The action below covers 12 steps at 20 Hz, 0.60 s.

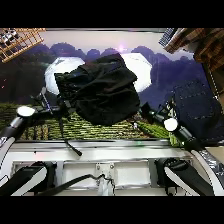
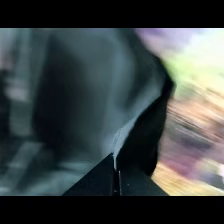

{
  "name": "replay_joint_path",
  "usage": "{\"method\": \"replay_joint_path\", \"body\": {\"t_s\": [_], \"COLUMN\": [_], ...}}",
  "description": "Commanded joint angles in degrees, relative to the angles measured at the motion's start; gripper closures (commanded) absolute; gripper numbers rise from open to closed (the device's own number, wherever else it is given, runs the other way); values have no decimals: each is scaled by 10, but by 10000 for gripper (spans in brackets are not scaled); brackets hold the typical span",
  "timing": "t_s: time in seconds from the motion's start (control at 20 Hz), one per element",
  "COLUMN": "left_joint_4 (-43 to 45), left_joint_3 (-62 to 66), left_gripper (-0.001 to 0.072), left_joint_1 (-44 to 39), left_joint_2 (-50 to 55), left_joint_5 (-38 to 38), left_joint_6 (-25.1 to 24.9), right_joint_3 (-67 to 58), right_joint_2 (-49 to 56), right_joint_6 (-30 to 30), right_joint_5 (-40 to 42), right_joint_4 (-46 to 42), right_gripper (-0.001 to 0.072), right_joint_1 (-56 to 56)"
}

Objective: Fold the clothes and pants, and hang the long-sleeved shirts on hangers.

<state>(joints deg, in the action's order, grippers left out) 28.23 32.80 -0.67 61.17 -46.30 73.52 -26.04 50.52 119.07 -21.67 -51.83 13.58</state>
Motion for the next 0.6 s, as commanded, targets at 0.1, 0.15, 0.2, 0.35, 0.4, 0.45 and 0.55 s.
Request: {"method": "replay_joint_path", "body": {"t_s": [0.1, 0.15, 0.2, 0.35, 0.4, 0.45, 0.55], "left_joint_4": [61, 79, 95, 128, 134, 134, 134], "left_joint_3": [246, 321, 390, 569, 613, 652, 706], "left_gripper": [705, 705, 705, 706, 707, 707, 708], "left_joint_1": [1, 1, 1, 1, 1, 1, 0], "left_joint_2": [14, 23, 31, 33, 30, 26, 10], "left_joint_5": [-62, -93, -120, -160, -164, -166, -167], "left_joint_6": [-1, 9, 17, 33, 44, 45, 52], "right_joint_3": [-231, -290, -344, -484, -522, -553, -605], "right_joint_2": [-17, -16, -15, -15, -16, -16, -20], "right_joint_6": [-10, -10, -10, -10, -11, -12, -17], "right_joint_5": [77, 78, 78, 74, 66, 51, 9], "right_joint_4": [-11, -30, -57, -124, -137, -146, -170], "right_gripper": [691, 691, 691, 691, 691, 691, 691], "right_joint_1": [0, 0, 0, 0, 0, 0, 0]}}
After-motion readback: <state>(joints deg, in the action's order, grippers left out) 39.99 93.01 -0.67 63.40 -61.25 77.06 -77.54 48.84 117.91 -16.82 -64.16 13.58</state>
